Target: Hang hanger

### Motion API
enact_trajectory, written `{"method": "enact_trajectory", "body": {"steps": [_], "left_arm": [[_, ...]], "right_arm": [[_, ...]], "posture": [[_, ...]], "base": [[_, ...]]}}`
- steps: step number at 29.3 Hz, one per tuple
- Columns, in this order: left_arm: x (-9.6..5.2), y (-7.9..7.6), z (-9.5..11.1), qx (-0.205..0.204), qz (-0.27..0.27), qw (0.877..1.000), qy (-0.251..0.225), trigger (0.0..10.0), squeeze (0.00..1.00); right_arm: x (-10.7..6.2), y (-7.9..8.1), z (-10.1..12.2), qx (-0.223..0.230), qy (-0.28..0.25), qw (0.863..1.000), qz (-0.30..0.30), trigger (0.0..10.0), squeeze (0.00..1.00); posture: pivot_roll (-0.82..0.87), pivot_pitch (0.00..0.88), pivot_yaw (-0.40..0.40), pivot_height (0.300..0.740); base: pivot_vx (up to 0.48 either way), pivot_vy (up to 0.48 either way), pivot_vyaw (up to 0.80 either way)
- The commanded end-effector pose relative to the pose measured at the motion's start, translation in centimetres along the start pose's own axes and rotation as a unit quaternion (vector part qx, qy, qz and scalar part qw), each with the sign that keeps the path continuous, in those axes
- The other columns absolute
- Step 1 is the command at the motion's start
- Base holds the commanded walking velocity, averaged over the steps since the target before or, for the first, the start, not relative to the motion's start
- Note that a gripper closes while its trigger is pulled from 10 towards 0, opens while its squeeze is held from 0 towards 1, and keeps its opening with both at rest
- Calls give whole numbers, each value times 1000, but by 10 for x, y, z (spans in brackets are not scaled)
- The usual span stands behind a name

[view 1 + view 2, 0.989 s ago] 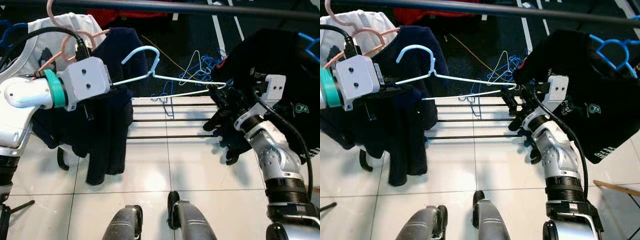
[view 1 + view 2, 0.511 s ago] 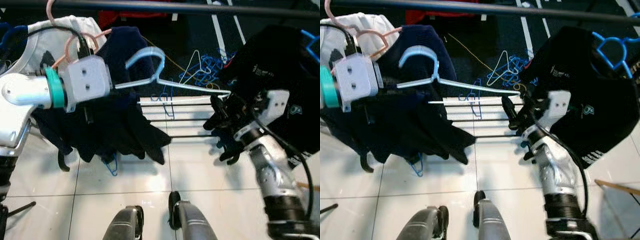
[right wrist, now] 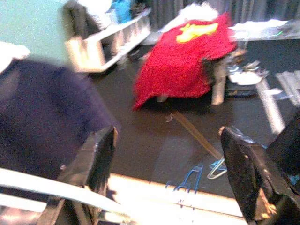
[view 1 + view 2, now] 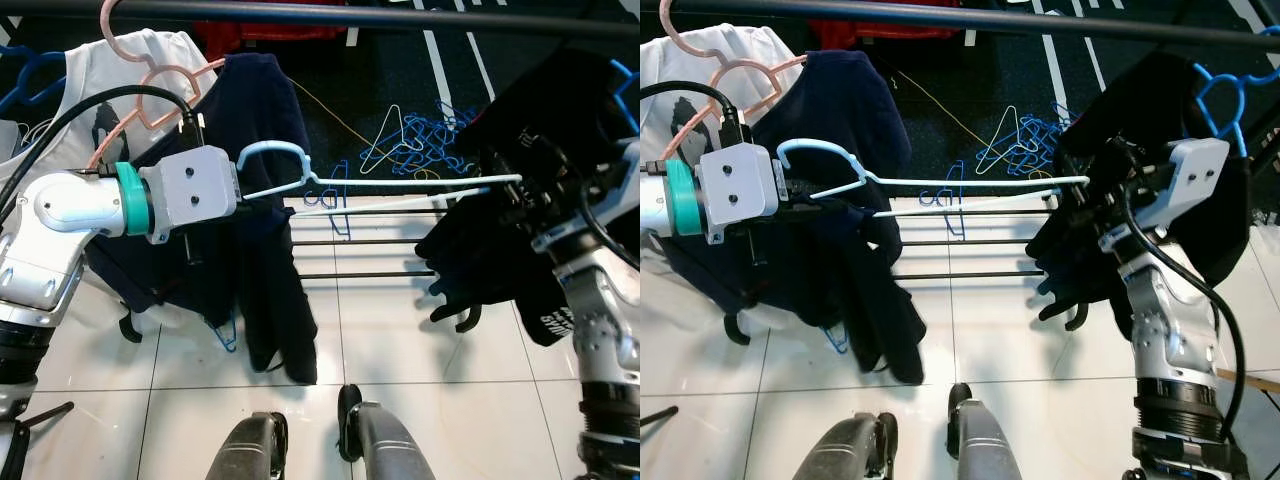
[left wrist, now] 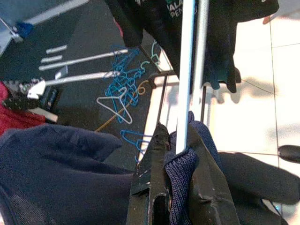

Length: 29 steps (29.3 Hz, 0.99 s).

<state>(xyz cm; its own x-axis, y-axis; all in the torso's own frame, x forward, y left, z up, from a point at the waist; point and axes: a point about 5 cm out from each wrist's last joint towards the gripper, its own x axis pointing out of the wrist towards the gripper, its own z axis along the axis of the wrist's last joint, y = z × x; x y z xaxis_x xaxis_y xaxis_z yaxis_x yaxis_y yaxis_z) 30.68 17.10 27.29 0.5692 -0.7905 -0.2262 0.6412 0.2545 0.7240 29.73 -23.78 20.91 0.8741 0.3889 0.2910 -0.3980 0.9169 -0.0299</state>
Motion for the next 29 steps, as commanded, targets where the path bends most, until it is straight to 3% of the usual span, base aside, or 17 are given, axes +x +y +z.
{"method": "enact_trajectory", "body": {"steps": [1, 3, 8, 17, 21, 29], "left_arm": [[-1, 3, -2, -5, 11, 1000, 9, 10000, 0], [2, 6, 0, -28, 18, 999, -3, 10000, 0], [5, 5, 9, -64, 15, 997, -37, 10000, 0], [1, 0, 13, -82, -11, 995, -53, 10000, 0], [-3, -7, 6, -89, -28, 995, -40, 10000, 0], [-2, -11, 2, -92, -38, 995, -33, 10000, 0]], "right_arm": [[-2, 12, -6, 3, 23, 999, 48, 10000, 0], [-10, 38, -21, -7, 83, 985, 149, 10000, 0], [-7, 52, -34, -23, 114, 976, 186, 10000, 0], [3, 48, -33, -25, 96, 983, 157, 10000, 0], [11, 25, -4, -18, 12, 998, 62, 10000, 0], [8, 21, 15, 8, -17, 997, 74, 10000, 0]], "posture": [[-15, 189, 53, 740], [-19, 189, 56, 740], [-18, 187, 55, 740], [-11, 184, 55, 740], [-18, 183, 57, 740], [-22, 178, 59, 740]], "base": [[0, 0, 0], [0, 0, 0], [0, 0, 0], [0, 0, 0], [0, 0, 0], [0, 0, 0]]}}
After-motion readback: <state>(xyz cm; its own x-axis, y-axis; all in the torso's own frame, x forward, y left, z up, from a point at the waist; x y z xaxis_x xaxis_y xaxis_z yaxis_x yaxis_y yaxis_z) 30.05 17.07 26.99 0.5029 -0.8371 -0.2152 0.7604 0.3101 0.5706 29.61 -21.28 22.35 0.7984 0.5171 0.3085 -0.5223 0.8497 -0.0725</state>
